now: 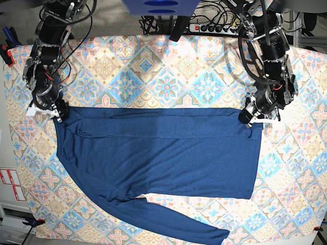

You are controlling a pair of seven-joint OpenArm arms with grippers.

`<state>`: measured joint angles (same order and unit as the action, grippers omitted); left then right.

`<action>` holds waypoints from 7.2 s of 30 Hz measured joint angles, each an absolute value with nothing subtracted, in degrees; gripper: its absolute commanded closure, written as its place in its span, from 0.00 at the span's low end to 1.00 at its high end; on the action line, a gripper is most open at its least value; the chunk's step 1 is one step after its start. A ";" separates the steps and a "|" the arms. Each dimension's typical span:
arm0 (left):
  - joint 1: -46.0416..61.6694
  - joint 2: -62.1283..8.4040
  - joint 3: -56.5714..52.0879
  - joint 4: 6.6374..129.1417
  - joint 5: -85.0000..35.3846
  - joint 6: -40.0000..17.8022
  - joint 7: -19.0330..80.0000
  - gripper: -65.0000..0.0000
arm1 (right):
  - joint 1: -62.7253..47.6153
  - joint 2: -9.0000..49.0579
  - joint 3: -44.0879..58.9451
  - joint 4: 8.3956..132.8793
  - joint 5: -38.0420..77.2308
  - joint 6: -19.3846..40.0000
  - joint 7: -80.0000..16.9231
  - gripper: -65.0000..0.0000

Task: Fold the T-shirt properly
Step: 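Lower the held edge onto the table with both grippers, then release the edge and move both grippers to the shirt's opposite long edge, then grasp the opposite long edge of the shirt with both grippers, then lift and fold the grasped edge over onto the first edge with both grippers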

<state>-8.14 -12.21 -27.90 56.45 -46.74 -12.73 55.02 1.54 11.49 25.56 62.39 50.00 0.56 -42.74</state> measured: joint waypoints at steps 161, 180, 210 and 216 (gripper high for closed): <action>-18.70 -17.78 -25.10 46.24 -15.35 -12.71 36.73 0.46 | -1.93 12.84 20.78 81.87 51.64 -0.69 -55.16 0.67; -18.44 -13.30 -24.97 47.24 -15.73 -13.37 37.67 0.49 | -2.00 12.78 18.85 85.45 51.83 -0.54 -55.29 0.67; -2.61 -12.36 -24.97 73.91 -15.88 -15.51 41.60 1.00 | 11.68 18.06 -0.27 73.91 34.41 -0.05 -55.07 0.47; 0.64 -12.27 -25.04 79.77 -15.94 -15.49 41.78 1.00 | 17.02 19.25 -6.11 62.11 30.35 0.08 -54.70 0.44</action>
